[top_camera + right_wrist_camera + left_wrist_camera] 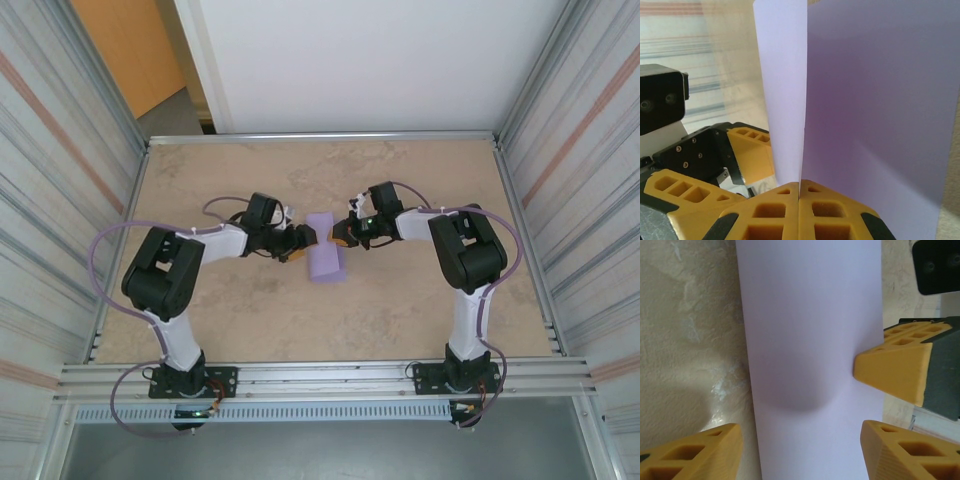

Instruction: Fold a paper plane with a square sheet of paper (pick it up from the middle)

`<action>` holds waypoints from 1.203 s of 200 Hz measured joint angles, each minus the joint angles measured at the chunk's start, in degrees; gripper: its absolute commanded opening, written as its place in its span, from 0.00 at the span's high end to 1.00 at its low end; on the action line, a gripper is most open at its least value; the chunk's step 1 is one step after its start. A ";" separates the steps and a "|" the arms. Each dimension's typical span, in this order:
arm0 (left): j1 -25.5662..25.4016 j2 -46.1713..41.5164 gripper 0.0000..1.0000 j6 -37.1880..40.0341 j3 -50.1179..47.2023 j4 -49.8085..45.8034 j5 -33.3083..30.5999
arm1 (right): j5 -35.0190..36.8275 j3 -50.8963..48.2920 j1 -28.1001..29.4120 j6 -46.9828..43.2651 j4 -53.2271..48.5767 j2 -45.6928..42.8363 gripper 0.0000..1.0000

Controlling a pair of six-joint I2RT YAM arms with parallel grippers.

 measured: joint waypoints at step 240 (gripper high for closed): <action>-2.47 6.95 0.62 1.33 9.05 -11.02 -4.42 | 3.96 0.44 -0.46 -3.17 -5.29 -0.09 0.70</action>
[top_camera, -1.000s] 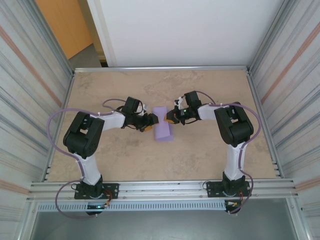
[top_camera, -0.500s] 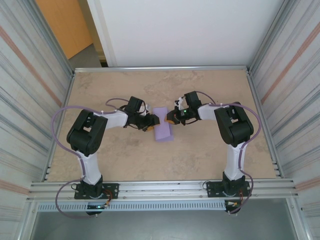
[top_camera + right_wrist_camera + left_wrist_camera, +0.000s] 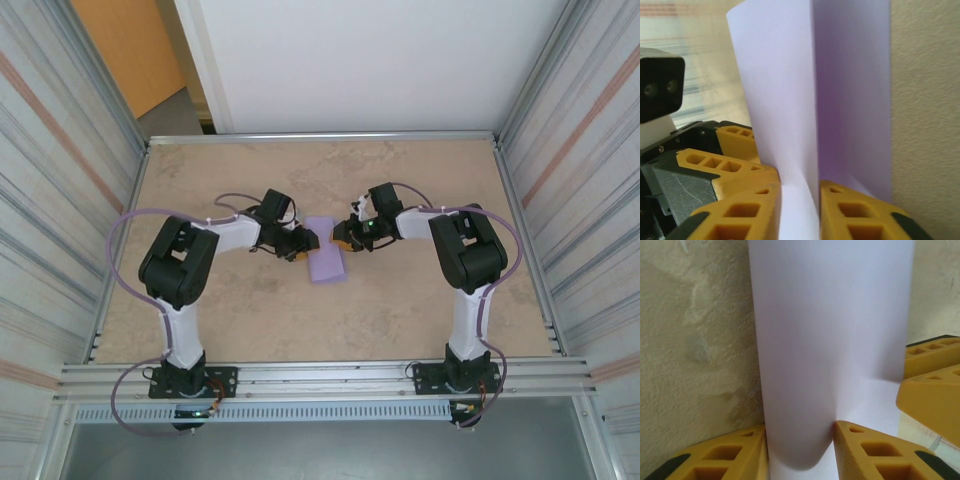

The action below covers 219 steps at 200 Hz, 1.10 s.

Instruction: Fold a paper plane with a square sheet of paper (pick it up from the middle)

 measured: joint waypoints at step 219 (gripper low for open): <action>-4.96 7.56 0.58 3.72 17.79 -23.98 -12.61 | 11.02 -1.31 -3.63 -5.99 -9.88 -8.28 0.70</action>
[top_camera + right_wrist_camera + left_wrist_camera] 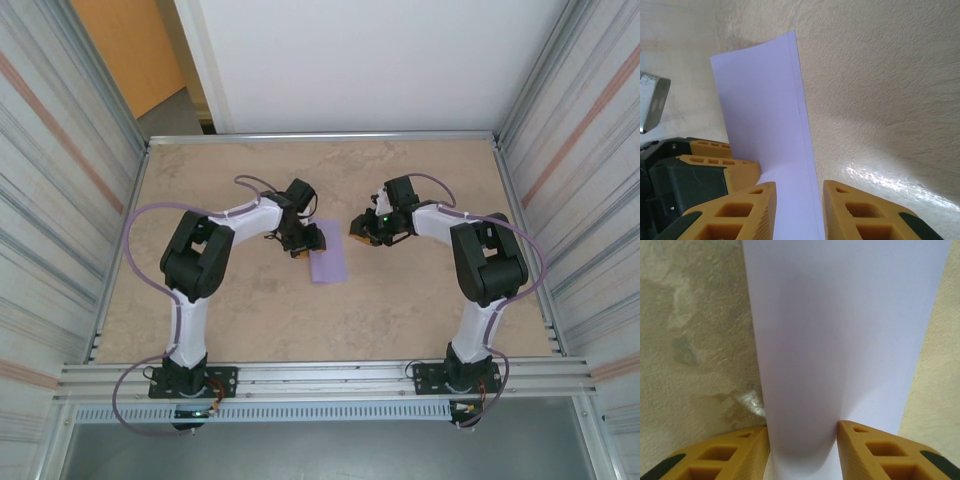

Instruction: Fold a paper plane with a square sheet of paper (pick it up from the middle)

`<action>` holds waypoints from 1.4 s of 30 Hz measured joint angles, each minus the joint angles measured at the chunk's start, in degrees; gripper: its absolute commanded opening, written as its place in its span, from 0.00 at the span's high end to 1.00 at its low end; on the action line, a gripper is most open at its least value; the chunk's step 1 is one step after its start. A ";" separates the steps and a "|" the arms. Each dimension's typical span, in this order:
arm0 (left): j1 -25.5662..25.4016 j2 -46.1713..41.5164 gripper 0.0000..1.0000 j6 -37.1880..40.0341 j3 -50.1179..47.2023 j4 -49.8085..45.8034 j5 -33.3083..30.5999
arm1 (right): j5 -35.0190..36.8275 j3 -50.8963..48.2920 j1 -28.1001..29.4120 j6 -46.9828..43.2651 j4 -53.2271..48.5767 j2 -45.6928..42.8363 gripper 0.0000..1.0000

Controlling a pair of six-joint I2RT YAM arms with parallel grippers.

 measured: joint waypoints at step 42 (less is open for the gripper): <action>-1.73 3.54 0.53 -3.61 4.48 -5.09 -4.31 | -6.08 2.82 -1.27 -2.95 -1.42 2.49 0.71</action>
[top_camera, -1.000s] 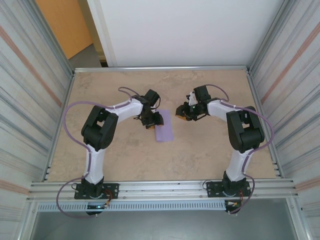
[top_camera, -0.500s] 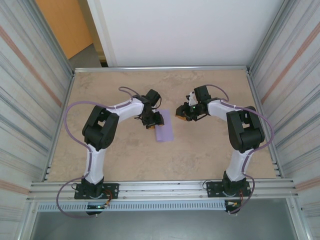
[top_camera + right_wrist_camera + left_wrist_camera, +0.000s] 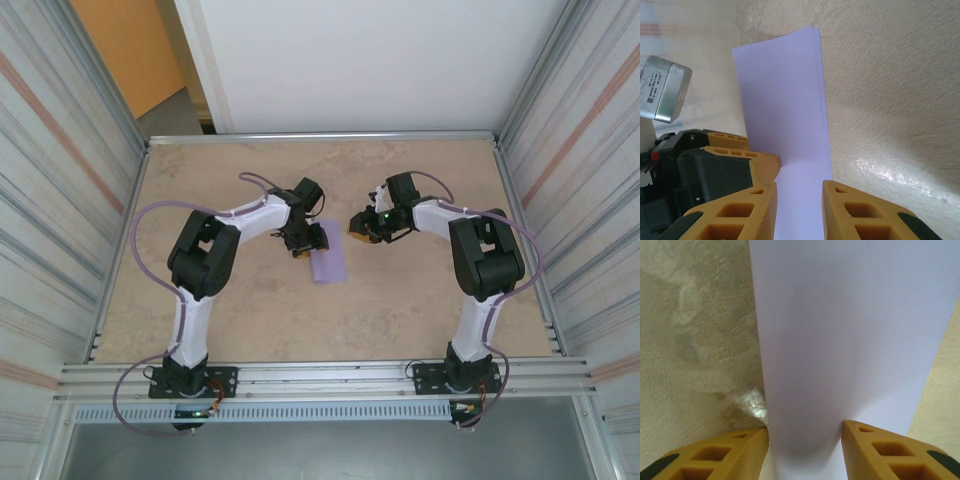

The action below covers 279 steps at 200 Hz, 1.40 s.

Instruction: Fold a paper plane with a square sheet of paper (pick it up from the middle)

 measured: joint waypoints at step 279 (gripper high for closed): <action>-0.11 2.82 0.53 2.40 4.42 -4.87 0.00 | -4.22 2.93 4.02 -4.13 -0.96 4.24 0.78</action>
